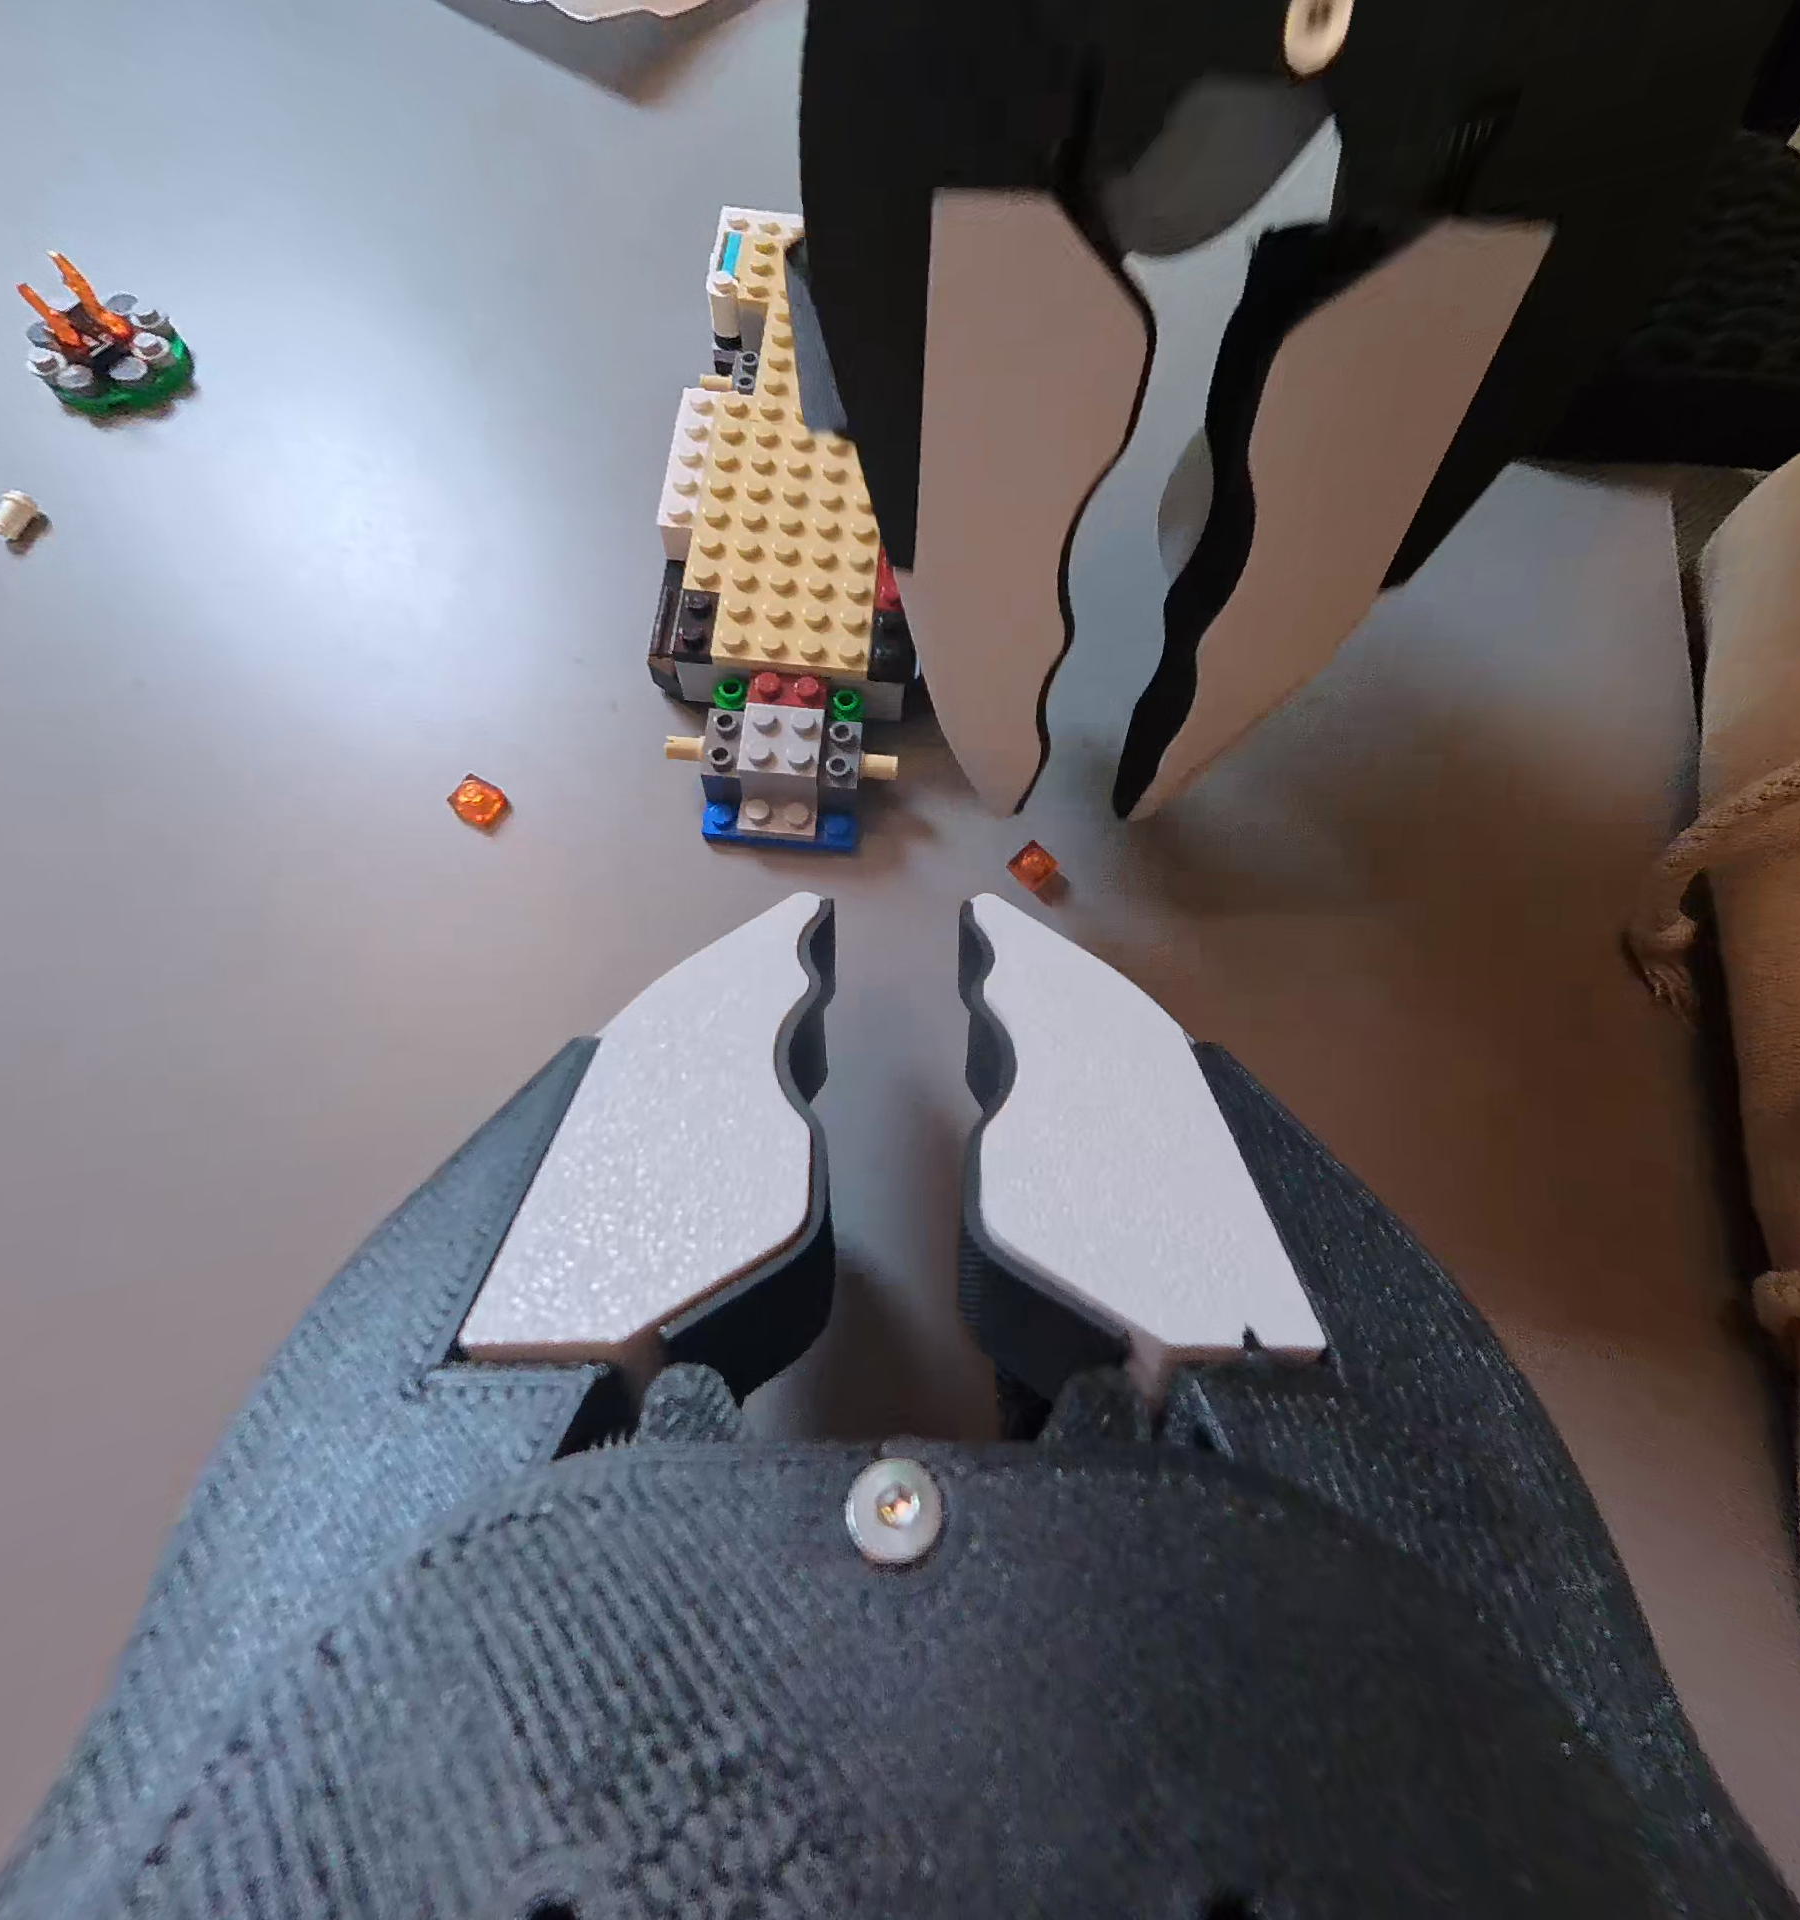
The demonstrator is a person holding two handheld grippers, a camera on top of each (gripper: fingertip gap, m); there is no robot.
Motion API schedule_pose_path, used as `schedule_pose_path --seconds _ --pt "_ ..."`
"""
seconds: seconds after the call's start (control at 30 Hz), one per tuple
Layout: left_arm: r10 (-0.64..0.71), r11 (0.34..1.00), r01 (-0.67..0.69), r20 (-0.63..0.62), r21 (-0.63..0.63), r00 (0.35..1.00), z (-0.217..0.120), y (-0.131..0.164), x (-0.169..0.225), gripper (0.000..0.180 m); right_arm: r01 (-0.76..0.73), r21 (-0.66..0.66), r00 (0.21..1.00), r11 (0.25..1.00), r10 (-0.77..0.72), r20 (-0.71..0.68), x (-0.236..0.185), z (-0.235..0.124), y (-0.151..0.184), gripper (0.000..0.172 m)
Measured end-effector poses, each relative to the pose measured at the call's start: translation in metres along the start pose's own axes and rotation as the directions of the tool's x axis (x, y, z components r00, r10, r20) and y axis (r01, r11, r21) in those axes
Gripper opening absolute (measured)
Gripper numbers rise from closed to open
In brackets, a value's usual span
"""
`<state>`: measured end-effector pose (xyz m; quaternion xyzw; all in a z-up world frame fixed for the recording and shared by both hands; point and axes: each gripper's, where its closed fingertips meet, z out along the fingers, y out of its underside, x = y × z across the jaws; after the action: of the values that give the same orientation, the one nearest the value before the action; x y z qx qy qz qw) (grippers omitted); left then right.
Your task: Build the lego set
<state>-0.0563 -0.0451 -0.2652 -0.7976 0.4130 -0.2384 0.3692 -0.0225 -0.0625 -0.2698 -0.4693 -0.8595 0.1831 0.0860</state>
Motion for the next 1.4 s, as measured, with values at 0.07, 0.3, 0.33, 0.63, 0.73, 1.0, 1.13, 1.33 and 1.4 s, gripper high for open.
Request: schedule_pose_path --seconds 0.07,0.3,0.33,0.63,0.73,1.0,1.13,1.33,1.4 --pt "0.010 1.000 -0.010 -0.005 -0.014 1.000 0.003 0.001 0.005 0.022 0.003 0.058 0.999 0.998 0.000 -0.038 0.005 -0.019 0.004 0.022" --pt "0.007 0.994 -0.003 0.039 -0.108 0.999 0.017 0.006 0.022 0.023 -0.126 0.115 0.966 0.985 0.148 -0.214 0.038 -0.053 0.078 0.056" --pt "-0.004 0.993 0.010 0.050 -0.116 0.999 0.018 0.005 0.024 0.024 -0.136 0.116 0.962 0.984 0.159 -0.223 0.040 -0.053 0.086 0.060" --pt "-0.054 0.978 0.082 0.149 -0.192 0.987 0.028 0.007 0.031 0.019 -0.077 0.064 0.966 0.995 0.090 -0.242 0.054 -0.037 0.101 0.062" --pt "-0.019 0.974 0.059 0.183 -0.217 0.983 0.030 0.007 0.030 0.016 -0.030 0.037 0.973 0.999 0.038 -0.226 0.056 -0.035 0.099 0.057" --pt "0.038 0.960 -0.015 0.077 -0.280 0.996 0.025 0.011 0.028 0.009 0.080 -0.029 0.982 0.996 -0.084 -0.168 0.054 -0.033 0.098 0.049" --pt "0.016 0.966 0.001 0.063 -0.258 0.998 0.020 0.012 0.030 0.018 0.050 0.009 0.981 0.999 -0.047 -0.189 0.053 -0.040 0.099 0.054" --pt "-0.008 0.968 0.032 0.099 -0.248 0.995 0.024 0.013 0.029 0.016 0.001 0.032 0.984 0.999 0.004 -0.178 0.051 -0.045 0.109 0.052" --pt "-0.007 0.968 0.032 0.100 -0.249 0.995 0.026 0.011 0.029 0.015 0.007 0.021 0.985 1.000 -0.003 -0.171 0.049 -0.043 0.108 0.051"
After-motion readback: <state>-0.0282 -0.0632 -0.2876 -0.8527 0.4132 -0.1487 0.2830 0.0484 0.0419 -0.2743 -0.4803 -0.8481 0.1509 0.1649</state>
